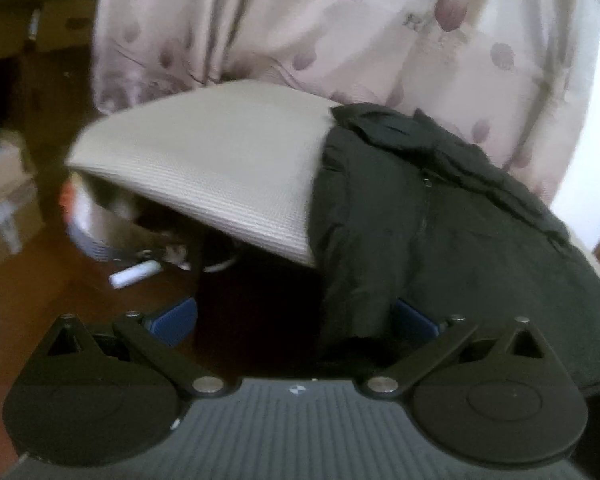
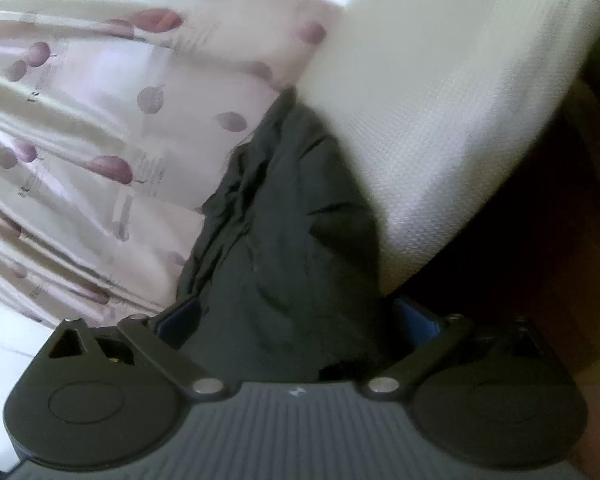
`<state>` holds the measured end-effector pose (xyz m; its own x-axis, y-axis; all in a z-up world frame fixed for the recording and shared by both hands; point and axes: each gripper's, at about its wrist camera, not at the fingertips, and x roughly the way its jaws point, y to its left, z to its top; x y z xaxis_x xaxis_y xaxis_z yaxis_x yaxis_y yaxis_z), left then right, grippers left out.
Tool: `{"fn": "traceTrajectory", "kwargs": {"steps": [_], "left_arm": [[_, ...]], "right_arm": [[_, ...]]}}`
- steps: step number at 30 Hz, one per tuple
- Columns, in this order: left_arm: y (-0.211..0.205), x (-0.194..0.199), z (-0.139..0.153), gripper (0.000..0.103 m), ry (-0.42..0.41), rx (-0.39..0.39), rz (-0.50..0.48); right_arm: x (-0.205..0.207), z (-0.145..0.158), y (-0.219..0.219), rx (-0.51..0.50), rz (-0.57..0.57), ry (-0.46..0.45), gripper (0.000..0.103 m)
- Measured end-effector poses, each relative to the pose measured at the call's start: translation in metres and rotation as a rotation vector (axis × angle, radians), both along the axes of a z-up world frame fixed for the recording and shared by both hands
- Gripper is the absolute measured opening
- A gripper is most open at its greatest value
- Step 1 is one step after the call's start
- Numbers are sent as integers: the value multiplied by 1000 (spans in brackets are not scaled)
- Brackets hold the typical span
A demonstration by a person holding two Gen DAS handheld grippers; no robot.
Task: Fold large clothes
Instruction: 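Grasp the jacket side with the right gripper and fold it over the body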
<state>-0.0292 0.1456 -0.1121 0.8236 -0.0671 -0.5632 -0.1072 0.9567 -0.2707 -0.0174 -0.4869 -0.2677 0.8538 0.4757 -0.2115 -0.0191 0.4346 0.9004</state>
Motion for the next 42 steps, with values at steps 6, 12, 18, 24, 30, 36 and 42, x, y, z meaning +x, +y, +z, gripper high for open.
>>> {"fn": "traceTrajectory", "kwargs": {"steps": [6, 12, 18, 24, 30, 36, 42], "left_arm": [[-14, 37, -6, 103, -18, -66, -142], [-42, 59, -8, 61, 16, -29, -308], [-30, 56, 5, 19, 43, -93, -254], [-37, 44, 34, 12, -19, -67, -215], [-28, 10, 58, 12, -81, -139, -197], [-12, -15, 84, 12, -128, -239, -153], [-20, 0, 125, 12, -220, -251, -128]], "right_arm": [[3, 9, 9, -136, 9, 2, 31], [-3, 10, 5, -150, 4, -16, 26], [6, 4, 1, -101, 18, 15, 29], [-6, 21, 10, -132, 26, -56, 14], [-43, 43, 7, -83, 27, -113, 14], [-74, 68, 11, -15, 58, -167, 14], [-65, 115, 13, -21, 87, -250, 15]]}}
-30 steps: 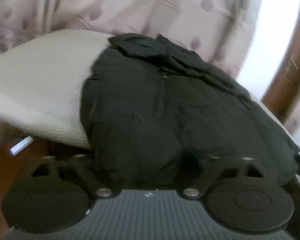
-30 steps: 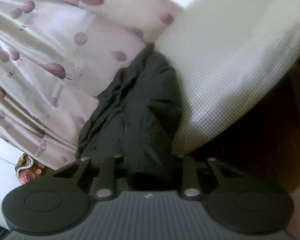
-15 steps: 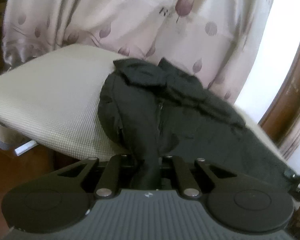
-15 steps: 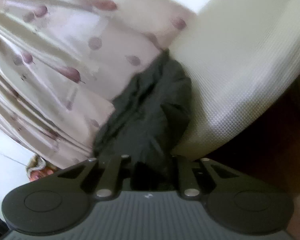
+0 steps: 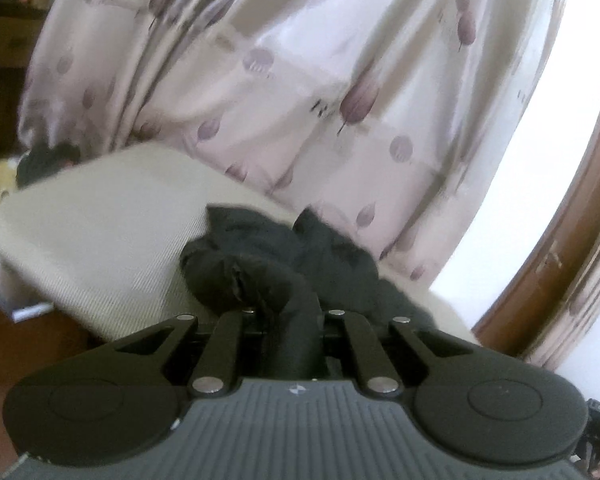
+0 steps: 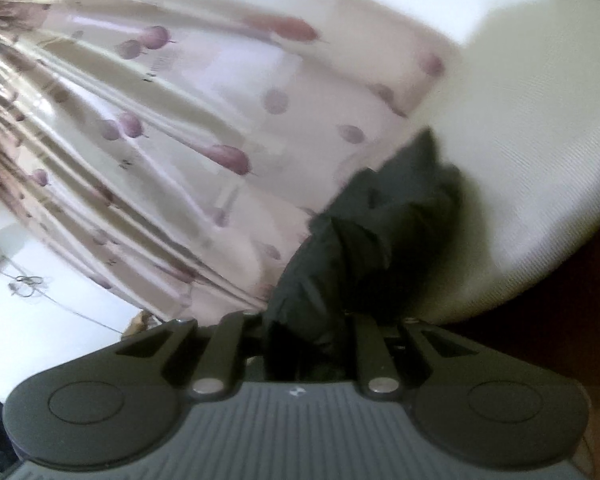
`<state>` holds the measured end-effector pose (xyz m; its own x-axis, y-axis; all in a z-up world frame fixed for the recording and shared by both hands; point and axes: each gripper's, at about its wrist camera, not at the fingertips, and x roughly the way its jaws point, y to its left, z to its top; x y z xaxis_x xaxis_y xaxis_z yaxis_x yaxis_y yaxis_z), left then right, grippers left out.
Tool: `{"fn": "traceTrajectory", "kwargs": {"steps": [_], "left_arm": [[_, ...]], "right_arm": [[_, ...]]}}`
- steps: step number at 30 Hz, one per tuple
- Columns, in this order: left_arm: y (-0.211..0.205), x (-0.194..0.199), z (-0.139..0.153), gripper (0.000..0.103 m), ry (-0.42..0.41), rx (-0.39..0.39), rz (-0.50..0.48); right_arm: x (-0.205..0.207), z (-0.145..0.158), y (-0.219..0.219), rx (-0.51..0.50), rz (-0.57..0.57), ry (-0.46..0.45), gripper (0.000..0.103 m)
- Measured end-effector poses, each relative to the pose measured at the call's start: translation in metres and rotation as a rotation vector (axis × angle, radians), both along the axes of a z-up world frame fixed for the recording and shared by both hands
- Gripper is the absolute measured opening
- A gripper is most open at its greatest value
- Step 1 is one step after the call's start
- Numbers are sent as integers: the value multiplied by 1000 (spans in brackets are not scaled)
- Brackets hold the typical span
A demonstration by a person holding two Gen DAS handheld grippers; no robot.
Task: Fold large clothes
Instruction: 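Grasp the jacket side with the right gripper and fold it over the body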
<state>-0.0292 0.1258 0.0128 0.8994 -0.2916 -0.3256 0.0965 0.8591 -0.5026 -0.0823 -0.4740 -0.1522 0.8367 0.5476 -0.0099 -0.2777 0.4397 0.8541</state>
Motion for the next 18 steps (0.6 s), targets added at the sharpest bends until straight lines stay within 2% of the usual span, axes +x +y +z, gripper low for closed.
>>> {"fn": "traceTrajectory", "kwargs": {"steps": [5, 10, 15, 18], "left_arm": [[-9, 47, 28, 13, -34, -5, 27], [-13, 117, 39, 14, -26, -1, 71], [-10, 196, 28, 17, 46, -8, 142], [-19, 234, 16, 17, 74, 57, 174]], "right_arm": [[49, 35, -7, -8, 3, -53, 15], [124, 62, -13, -34, -9, -54, 15], [208, 67, -16, -45, -51, 11, 15], [254, 62, -11, -70, -77, 66, 15]]}}
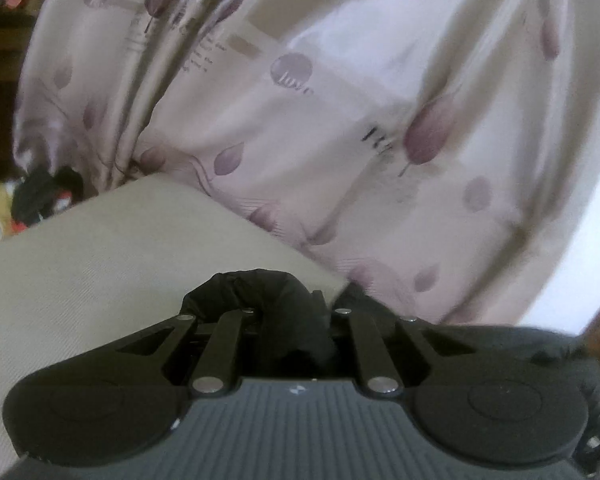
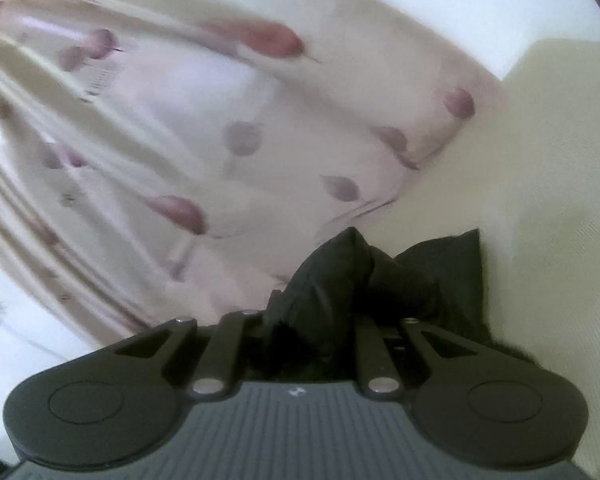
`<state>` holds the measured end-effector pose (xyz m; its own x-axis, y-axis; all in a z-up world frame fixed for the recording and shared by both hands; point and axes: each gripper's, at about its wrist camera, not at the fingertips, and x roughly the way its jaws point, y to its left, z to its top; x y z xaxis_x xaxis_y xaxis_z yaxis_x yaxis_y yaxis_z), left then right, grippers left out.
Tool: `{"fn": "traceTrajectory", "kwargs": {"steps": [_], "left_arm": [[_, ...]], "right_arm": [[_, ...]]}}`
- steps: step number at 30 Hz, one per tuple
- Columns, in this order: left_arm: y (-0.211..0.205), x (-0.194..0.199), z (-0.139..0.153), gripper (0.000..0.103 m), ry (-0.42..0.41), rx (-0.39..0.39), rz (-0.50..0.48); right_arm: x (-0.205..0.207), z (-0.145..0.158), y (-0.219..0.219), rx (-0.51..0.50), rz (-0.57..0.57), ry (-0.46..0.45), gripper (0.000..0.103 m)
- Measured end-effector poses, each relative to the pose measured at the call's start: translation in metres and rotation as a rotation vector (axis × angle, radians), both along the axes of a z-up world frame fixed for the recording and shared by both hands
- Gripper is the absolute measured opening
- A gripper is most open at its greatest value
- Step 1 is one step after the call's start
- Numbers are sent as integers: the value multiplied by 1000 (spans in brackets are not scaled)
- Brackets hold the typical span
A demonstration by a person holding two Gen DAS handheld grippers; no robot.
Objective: Fold large clothes
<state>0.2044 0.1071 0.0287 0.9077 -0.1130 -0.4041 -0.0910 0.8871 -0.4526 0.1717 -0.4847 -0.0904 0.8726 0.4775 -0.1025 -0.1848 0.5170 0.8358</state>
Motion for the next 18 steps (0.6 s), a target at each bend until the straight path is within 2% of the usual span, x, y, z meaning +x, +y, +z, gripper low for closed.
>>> {"fn": "traceTrajectory", "kwargs": {"steps": [4, 9, 12, 14, 16, 17, 18], "left_arm": [[-10, 36, -24, 21, 34, 85, 21], [-15, 65, -53, 27, 50, 130, 22], [-18, 71, -62, 37, 45, 149, 11], [-16, 70, -65, 49, 26, 121, 3], [-13, 70, -65, 73, 9, 69, -14], [-11, 68, -64, 76, -6, 44, -17], [-9, 65, -62, 82, -23, 28, -16]], "right_arm": [[54, -13, 1, -21, -35, 77, 16], [97, -43, 2, -17, -47, 177, 17], [114, -63, 4, 5, -48, 218, 18], [120, -72, 5, 34, -54, 251, 21], [120, -77, 4, 71, -57, 247, 28], [118, -78, 4, 93, -55, 237, 37], [116, -77, 3, 117, -53, 220, 54]]}}
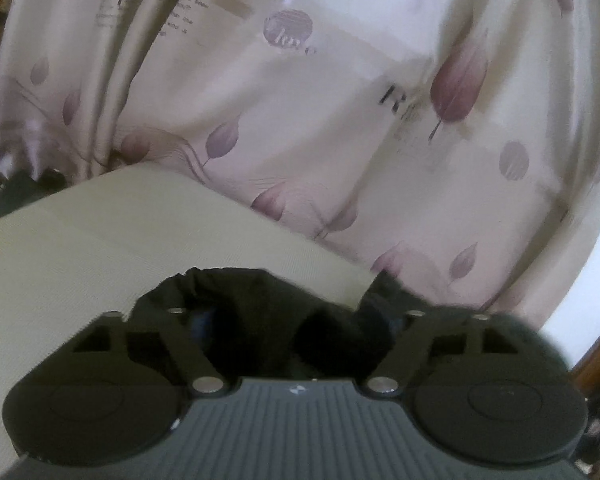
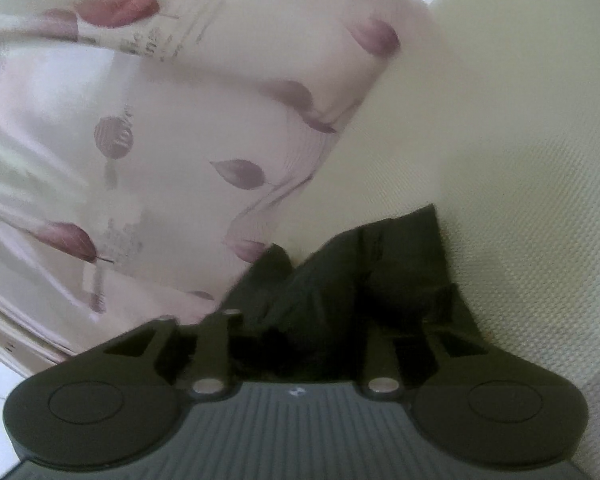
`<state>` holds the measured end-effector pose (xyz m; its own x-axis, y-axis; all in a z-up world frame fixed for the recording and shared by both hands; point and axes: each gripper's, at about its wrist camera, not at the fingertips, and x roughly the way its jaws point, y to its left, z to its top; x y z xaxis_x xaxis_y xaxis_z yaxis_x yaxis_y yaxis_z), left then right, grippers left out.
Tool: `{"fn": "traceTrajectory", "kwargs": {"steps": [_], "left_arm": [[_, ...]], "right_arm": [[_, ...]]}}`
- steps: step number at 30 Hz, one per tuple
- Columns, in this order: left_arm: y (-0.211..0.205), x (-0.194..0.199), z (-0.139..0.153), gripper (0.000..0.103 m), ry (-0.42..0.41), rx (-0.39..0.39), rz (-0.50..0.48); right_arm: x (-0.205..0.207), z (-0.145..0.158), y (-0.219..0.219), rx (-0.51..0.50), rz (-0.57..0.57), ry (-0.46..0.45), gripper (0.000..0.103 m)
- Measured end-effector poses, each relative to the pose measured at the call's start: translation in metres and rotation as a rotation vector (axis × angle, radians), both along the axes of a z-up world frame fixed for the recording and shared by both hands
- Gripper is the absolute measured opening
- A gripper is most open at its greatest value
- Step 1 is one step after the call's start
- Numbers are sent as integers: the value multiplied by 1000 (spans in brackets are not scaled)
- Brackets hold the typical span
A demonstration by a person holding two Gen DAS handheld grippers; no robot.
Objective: Fold large clothes
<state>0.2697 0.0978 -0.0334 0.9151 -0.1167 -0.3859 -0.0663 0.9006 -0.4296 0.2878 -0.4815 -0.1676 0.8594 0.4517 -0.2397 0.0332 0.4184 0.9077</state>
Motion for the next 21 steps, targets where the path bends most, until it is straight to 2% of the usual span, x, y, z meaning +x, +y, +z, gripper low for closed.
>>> {"fn": "traceTrajectory", "kwargs": {"steps": [1, 2, 3, 5, 9, 11, 12, 13, 14, 15, 16, 17, 18, 21], "left_arm": [[-1, -3, 4, 90, -12, -3, -2], [-3, -5, 7, 95, -23, 0, -4], [-4, -8, 11, 103, -42, 14, 3], [-10, -19, 20, 103, -104, 72, 44], [-16, -26, 35, 103, -136, 128, 34], [-20, -26, 39, 103, -137, 134, 12], [-26, -25, 41, 102, -126, 165, 7], [-32, -23, 41, 93, -113, 203, 15], [-38, -19, 41, 85, -97, 240, 17], [-44, -14, 40, 67, -80, 264, -9], [-50, -7, 38, 53, -58, 280, -40], [-56, 1, 35, 49, -30, 294, -58], [-59, 7, 32, 44, -14, 302, -67], [-67, 27, 19, 43, 3, 336, -71]], "right_arm": [[-3, 1, -2, 22, -4, -23, 67], [-7, 3, -3, 47, -11, -53, 91], [-14, 6, -5, 68, -28, -91, 100], [-27, 14, -8, 77, -68, -137, 102], [-41, 28, -10, 27, -42, -173, 102], [-44, 42, -1, -87, -19, -183, 101], [-45, 52, 8, -185, 0, -184, 100], [-44, 60, 16, -263, 13, -187, 98], [-43, 67, 24, -345, 26, -193, 89], [-38, 77, 37, -454, 44, -186, 72], [-32, 82, 45, -533, 57, -168, 64], [-25, 88, 56, -602, 70, -153, 56], [-19, 91, 66, -666, 84, -151, 56], [7, 93, 89, -835, 93, -125, 56]]}}
